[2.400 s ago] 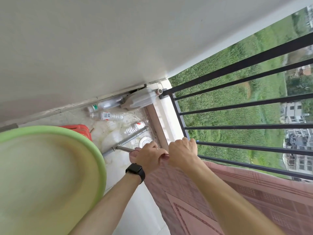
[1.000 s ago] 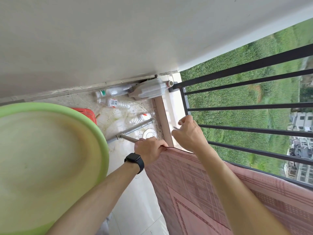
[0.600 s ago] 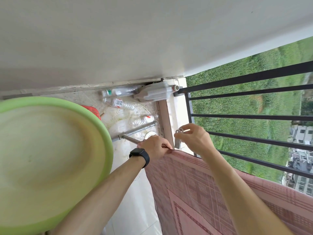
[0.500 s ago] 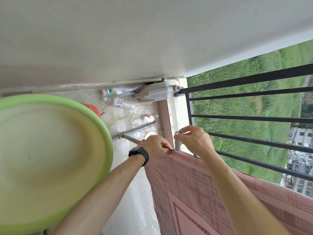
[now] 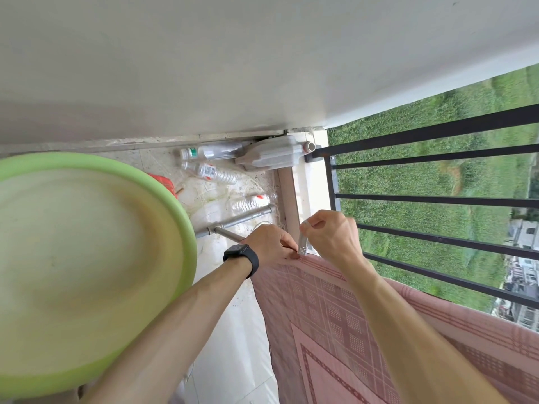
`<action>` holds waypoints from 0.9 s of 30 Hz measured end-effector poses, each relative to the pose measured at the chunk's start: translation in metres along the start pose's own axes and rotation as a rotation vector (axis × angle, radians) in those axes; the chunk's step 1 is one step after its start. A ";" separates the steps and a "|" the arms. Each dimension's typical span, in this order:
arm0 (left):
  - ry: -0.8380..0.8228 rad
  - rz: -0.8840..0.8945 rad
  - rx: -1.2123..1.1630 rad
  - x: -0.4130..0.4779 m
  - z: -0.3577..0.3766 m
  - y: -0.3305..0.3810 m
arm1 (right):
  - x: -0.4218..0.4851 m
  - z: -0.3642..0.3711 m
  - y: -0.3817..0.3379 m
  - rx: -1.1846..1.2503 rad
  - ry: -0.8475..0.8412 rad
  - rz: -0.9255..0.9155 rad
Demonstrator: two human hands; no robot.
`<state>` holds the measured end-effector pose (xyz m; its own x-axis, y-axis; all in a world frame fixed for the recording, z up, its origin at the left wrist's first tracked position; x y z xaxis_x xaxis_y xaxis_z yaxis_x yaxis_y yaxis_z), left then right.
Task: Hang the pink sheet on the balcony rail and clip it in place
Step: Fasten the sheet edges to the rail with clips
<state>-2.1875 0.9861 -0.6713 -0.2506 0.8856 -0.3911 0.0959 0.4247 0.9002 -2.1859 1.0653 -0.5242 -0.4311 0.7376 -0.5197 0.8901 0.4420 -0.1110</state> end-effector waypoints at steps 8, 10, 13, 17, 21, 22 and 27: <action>-0.042 -0.021 0.062 0.002 -0.001 0.001 | 0.004 0.024 0.009 -0.117 -0.154 0.013; -0.058 0.001 0.086 0.002 -0.003 0.003 | 0.003 0.026 0.007 -0.148 -0.160 0.011; -0.060 -0.006 0.154 0.004 -0.004 0.003 | -0.002 0.030 0.004 -0.155 -0.190 -0.022; -0.096 0.014 0.136 0.000 -0.002 0.004 | -0.010 0.035 -0.002 -0.319 -0.311 -0.075; -0.121 0.035 0.050 -0.008 -0.003 0.008 | -0.015 0.038 0.009 -0.442 -0.310 -0.056; -0.115 0.034 0.047 -0.009 -0.003 0.008 | -0.015 0.036 0.012 -0.437 -0.280 -0.041; 0.020 -0.009 0.057 -0.011 -0.001 0.003 | -0.012 0.029 0.021 -0.420 -0.191 0.005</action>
<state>-2.1854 0.9772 -0.6643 -0.2709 0.8780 -0.3947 0.1482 0.4432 0.8841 -2.1575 1.0513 -0.5453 -0.3571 0.6502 -0.6706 0.7382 0.6363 0.2238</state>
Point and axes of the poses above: each hand's wrist, its own x-axis towards the middle knuckle, its own z-axis out of the palm, y = z × x, the point moved 8 cm from there along x, towards the middle knuckle, and after that the axes turned 14 degrees about x, right-handed, at the moved point
